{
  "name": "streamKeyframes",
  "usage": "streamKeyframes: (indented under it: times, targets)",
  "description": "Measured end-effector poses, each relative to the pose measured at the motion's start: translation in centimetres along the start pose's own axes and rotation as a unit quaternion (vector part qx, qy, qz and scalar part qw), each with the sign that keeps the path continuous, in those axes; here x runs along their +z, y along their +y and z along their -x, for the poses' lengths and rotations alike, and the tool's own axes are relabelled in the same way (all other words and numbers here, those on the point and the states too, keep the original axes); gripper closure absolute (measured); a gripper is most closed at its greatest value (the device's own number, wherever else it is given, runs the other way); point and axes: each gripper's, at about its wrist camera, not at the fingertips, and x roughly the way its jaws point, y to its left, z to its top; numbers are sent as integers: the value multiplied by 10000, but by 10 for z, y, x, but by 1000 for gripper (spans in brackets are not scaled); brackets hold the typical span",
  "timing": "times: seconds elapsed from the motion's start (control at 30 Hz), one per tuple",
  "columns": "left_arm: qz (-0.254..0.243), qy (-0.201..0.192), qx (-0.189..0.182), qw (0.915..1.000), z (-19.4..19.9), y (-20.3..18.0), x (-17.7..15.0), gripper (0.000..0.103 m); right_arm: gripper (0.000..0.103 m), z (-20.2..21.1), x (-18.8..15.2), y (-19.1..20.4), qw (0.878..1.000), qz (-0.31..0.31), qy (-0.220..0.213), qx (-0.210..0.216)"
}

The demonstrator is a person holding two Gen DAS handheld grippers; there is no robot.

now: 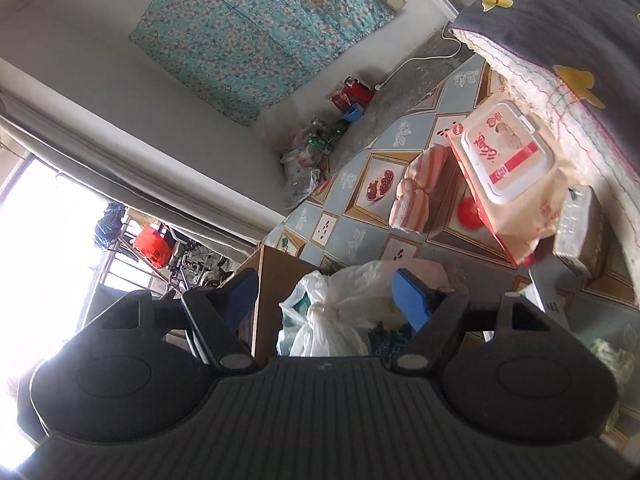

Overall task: Organize soft objects
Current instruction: 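Move the right gripper to the orange-and-white striped towel, then close the right gripper on the striped towel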

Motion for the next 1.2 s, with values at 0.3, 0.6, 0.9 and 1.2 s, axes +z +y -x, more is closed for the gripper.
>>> streamKeyframes:
  times: [0.3, 0.6, 0.9, 1.2]
  targets:
    - [-20, 649, -549, 9964, -129, 30, 30, 6, 30, -171, 89, -25, 9893, -505, 952, -983]
    - [-399, 1457, -947, 9840, -232, 15, 25, 22, 31, -263, 124, -51, 9706, -293, 1498, -1859]
    - [139, 2109, -1393, 9674, -284, 20, 15, 41, 56, -287, 133, -71, 9668, -227, 1735, -1860]
    - [490, 2118, -1405, 9659, -277, 33, 10, 61, 68, -279, 128, -87, 9773, -579, 1472, -1409]
